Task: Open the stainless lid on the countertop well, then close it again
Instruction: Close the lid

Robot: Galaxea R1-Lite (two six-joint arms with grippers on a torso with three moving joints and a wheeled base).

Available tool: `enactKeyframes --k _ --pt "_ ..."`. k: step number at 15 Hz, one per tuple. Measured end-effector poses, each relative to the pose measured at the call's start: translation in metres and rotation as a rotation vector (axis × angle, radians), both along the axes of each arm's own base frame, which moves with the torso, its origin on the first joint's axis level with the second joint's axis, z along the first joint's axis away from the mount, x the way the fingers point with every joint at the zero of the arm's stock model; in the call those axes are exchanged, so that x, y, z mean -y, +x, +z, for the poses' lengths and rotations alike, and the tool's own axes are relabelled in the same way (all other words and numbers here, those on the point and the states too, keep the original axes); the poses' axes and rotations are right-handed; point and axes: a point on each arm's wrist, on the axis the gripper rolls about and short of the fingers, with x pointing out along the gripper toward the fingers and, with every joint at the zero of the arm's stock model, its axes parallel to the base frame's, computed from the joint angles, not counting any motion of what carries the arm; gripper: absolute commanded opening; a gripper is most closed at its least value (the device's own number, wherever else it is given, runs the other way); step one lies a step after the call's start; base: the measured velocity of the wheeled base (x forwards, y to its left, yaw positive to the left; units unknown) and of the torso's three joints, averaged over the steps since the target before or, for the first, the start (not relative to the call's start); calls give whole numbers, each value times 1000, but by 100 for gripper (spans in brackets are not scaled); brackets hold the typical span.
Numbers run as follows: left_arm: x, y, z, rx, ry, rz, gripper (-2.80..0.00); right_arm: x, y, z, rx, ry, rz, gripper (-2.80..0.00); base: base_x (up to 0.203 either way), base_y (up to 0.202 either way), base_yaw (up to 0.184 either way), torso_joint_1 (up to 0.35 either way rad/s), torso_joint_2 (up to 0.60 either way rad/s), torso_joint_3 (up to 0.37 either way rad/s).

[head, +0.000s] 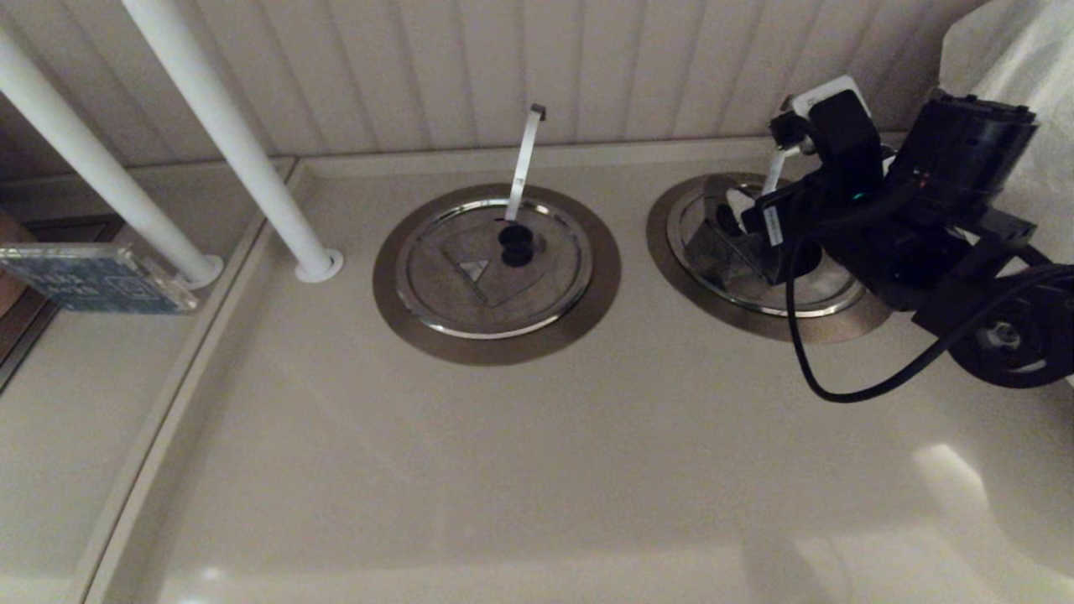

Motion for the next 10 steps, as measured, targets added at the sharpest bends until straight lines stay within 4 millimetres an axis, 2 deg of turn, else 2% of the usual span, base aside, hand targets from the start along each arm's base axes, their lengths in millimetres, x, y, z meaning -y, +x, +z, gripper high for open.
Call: enactKeyframes --k 5,10 --pt "0 0 0 0 1 0 -280 44 12 23 49 13 -125 0 0 0 0 0 0 0" --pt "0 0 0 0 0 0 -280 56 13 35 88 41 -142 0 0 0 0 0 0 0"
